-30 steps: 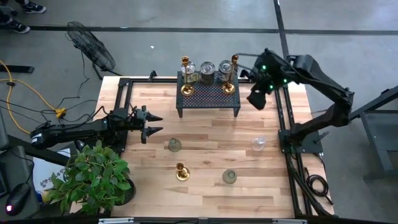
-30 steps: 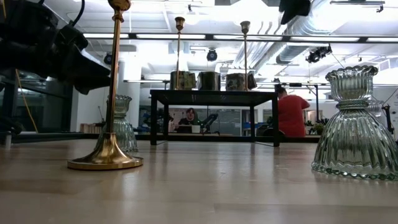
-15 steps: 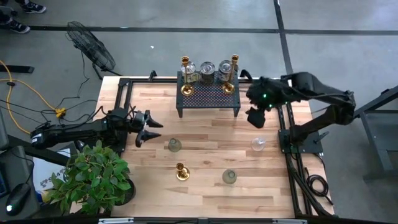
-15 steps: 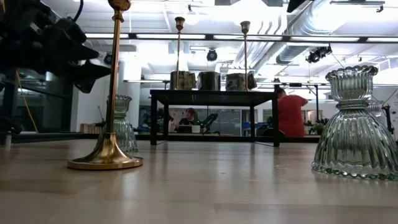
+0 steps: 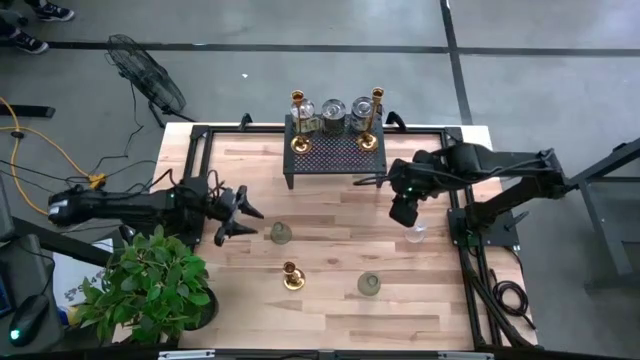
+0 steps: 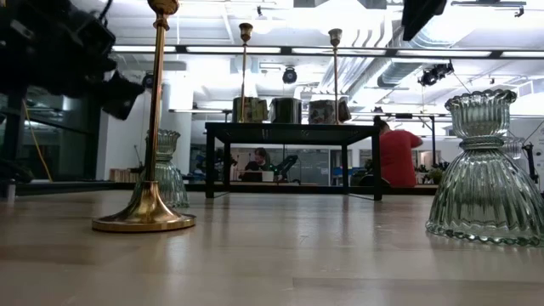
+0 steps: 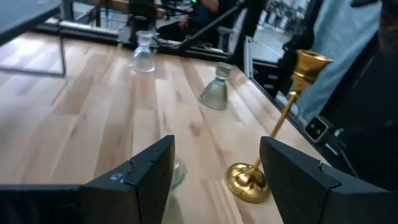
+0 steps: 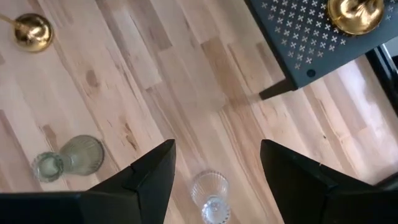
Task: Stock candles on shelf
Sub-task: Put the gold candle holder on the shelf
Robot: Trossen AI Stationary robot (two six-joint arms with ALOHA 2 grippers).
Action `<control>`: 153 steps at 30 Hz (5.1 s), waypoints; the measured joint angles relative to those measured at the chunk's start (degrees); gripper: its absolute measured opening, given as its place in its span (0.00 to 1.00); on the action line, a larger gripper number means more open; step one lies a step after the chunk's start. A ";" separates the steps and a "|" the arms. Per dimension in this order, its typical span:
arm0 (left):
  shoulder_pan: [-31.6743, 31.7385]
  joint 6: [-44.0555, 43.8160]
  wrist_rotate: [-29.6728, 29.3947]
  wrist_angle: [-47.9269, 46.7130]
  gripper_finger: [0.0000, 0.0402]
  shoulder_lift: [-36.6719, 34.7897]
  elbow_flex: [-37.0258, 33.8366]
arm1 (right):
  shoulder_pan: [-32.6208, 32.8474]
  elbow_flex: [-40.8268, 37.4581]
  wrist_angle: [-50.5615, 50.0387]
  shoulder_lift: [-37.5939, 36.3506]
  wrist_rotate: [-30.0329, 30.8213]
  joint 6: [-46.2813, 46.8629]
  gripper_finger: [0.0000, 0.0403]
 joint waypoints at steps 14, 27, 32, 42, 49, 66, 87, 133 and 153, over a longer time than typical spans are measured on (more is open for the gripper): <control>-23.08 5.65 -22.59 -0.84 0.57 21.18 10.93 | 6.57 -0.30 -0.05 0.00 6.18 8.26 0.56; -29.67 4.76 -28.24 -0.07 0.57 38.98 21.02 | 12.04 -0.28 -0.08 0.00 9.82 12.08 0.56; -29.64 4.69 -26.44 5.50 0.57 45.20 23.95 | 14.15 -0.28 -0.08 0.00 10.34 13.59 0.56; -32.02 1.90 -23.84 11.91 0.57 51.43 25.02 | 17.43 -0.28 0.03 0.00 10.34 13.82 0.56; -35.32 1.94 -31.56 17.42 0.57 52.49 25.02 | 19.98 -0.25 0.05 0.00 12.00 15.14 0.56; -35.17 0.41 -33.83 17.21 0.48 52.51 25.02 | 23.77 -0.25 -0.06 0.00 16.38 18.09 0.56; -35.17 0.59 -33.64 16.88 0.03 52.51 25.00 | 23.77 -0.25 -0.08 0.00 17.80 18.09 0.56; -1.46 -3.68 -58.75 -1.36 0.02 54.62 56.64 | 23.77 -0.23 1.56 0.00 25.82 18.30 0.56; 0.88 -9.28 -69.98 -18.63 0.02 73.87 81.91 | 23.77 -0.23 1.51 0.02 26.38 18.09 0.56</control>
